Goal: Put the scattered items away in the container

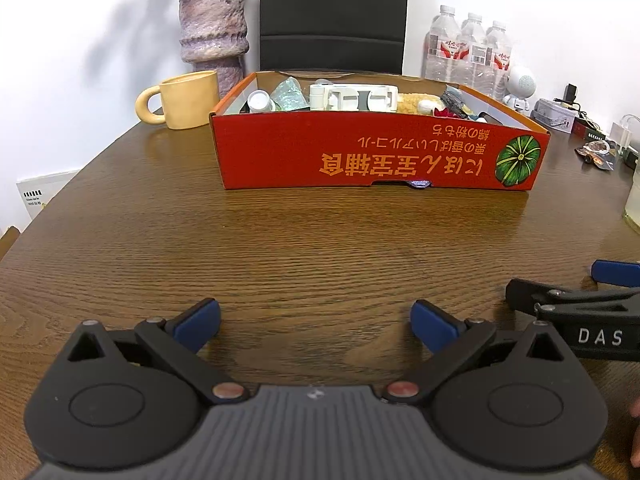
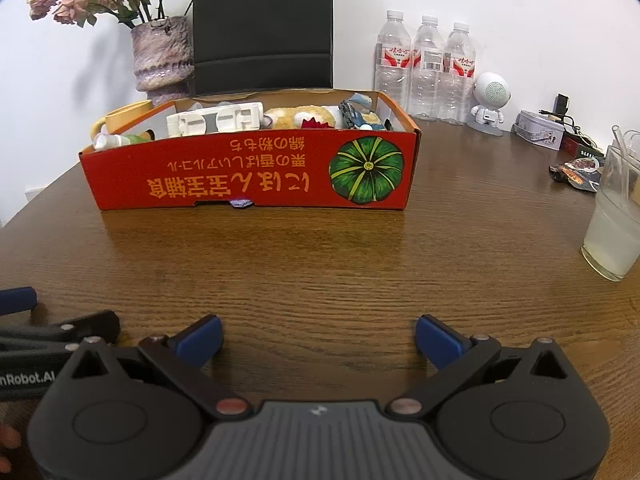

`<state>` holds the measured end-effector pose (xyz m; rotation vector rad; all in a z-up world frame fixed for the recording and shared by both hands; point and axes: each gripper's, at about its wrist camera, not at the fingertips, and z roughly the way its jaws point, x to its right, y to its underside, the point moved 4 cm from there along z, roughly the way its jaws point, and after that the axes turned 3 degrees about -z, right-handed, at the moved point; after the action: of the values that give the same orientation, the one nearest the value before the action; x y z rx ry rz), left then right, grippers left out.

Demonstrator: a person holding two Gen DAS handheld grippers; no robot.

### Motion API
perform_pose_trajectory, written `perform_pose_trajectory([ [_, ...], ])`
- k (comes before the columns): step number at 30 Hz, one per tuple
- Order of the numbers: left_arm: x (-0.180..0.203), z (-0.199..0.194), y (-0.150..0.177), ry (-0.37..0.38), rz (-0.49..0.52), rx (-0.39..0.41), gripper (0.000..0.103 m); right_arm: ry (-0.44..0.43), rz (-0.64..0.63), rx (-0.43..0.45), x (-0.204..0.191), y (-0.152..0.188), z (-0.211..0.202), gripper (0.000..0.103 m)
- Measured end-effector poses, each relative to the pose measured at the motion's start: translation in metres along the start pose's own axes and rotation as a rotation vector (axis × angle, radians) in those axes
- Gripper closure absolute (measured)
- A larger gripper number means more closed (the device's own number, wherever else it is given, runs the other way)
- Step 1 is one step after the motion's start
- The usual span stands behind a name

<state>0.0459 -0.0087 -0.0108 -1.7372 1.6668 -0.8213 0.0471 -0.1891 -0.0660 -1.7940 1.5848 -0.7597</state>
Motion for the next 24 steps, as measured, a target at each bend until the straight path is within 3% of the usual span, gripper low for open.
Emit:
perform_pose_trajectory([
  [24, 0.0008, 0.0011, -0.0011, -0.002, 0.001, 0.0, 0.0, 0.004, 0.003, 0.0, 0.0002, 0.002, -0.0026, 0.0],
])
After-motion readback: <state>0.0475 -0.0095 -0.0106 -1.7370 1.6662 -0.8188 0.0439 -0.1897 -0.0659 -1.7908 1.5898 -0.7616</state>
